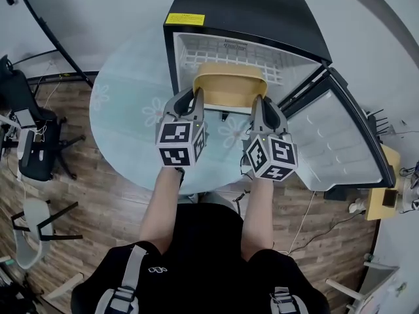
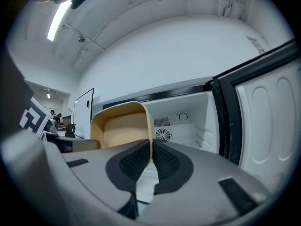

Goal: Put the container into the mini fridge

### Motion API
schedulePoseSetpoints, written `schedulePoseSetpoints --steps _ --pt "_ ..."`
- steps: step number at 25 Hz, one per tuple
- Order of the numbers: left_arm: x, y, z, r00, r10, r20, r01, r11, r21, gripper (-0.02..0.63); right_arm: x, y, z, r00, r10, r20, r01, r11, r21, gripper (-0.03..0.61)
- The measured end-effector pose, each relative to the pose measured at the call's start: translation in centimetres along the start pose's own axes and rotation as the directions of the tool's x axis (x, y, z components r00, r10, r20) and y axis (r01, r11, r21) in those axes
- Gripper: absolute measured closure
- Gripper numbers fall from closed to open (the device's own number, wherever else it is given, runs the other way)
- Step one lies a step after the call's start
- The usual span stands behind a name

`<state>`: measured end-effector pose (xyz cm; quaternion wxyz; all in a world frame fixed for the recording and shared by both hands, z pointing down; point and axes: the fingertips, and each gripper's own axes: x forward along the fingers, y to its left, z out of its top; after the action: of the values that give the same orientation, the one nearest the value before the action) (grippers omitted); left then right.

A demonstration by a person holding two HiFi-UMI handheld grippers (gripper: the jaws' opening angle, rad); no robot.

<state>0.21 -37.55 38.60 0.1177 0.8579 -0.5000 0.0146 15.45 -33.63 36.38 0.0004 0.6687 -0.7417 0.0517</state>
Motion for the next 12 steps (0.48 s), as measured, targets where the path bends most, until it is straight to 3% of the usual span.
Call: schedulePoseSetpoints --steps 5,12 --pt "2.0 -1.5 0.0 1.000 0.009 -0.022 -0.009 1.000 0.022 0.589 0.8 -2.4 0.1 1.000 -0.008 -0.017 0.008 1.000 0.018 0.558" --pt "4.7 -1.3 -0.1 0.995 0.081 -0.051 -0.079 0.996 0.038 0.590 3.2 -3.9 -0.5 0.997 0.020 -0.071 -0.018 0.999 0.032 0.558"
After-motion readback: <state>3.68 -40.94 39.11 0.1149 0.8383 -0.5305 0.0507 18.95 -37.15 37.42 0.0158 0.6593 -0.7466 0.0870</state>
